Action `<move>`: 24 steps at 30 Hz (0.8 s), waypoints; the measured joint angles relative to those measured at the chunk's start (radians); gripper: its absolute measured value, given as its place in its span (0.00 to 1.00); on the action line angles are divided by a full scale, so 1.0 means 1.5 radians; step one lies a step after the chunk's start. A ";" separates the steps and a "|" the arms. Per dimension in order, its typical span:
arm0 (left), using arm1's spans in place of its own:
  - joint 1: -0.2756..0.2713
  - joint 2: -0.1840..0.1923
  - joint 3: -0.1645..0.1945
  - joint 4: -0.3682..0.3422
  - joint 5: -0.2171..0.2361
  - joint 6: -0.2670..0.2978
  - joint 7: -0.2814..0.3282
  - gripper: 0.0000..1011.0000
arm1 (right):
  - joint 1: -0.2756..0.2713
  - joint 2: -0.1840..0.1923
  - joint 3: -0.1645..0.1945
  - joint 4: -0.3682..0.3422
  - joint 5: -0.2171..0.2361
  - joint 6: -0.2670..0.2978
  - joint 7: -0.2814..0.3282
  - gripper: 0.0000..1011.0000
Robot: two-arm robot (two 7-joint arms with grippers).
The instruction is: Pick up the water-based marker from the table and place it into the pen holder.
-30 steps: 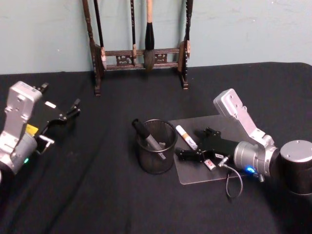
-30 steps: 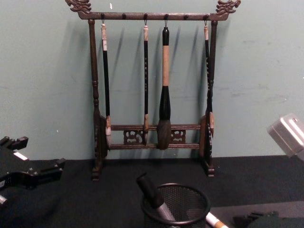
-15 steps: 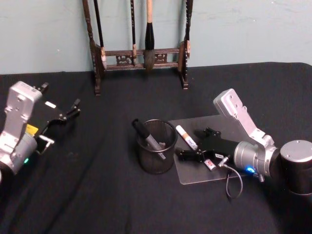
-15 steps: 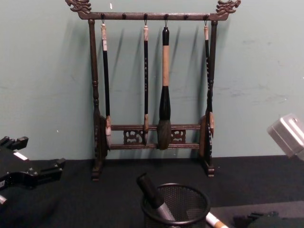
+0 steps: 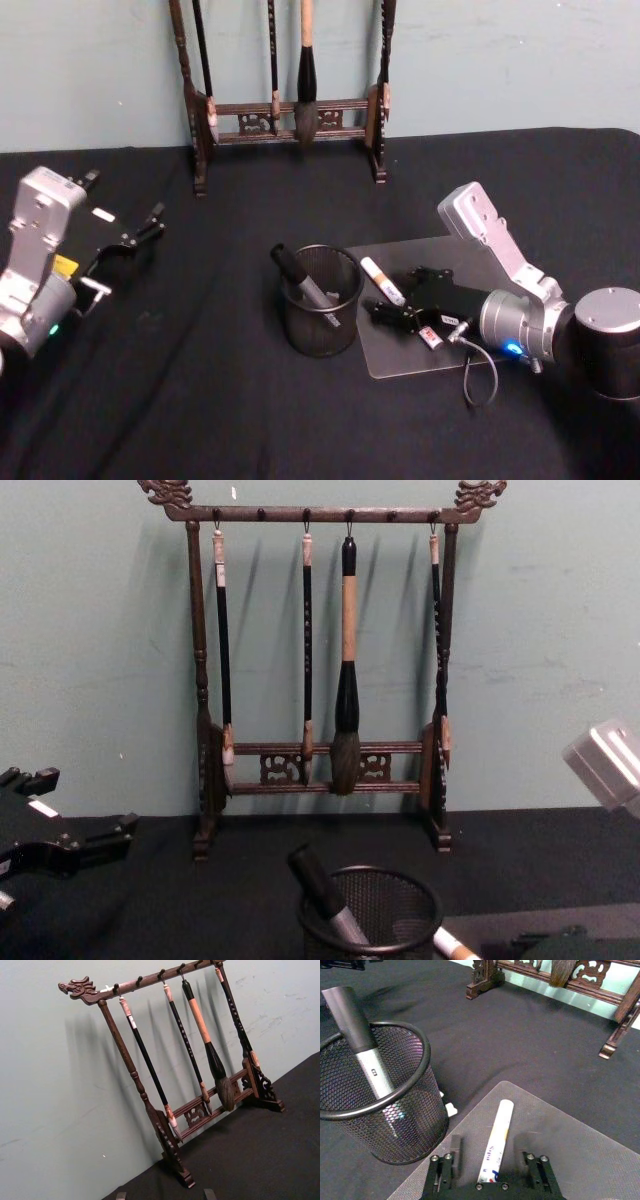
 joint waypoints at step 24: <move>0.000 0.000 0.000 0.000 0.000 0.000 0.000 0.99 | 0.000 0.000 0.000 0.000 0.000 0.000 0.000 0.17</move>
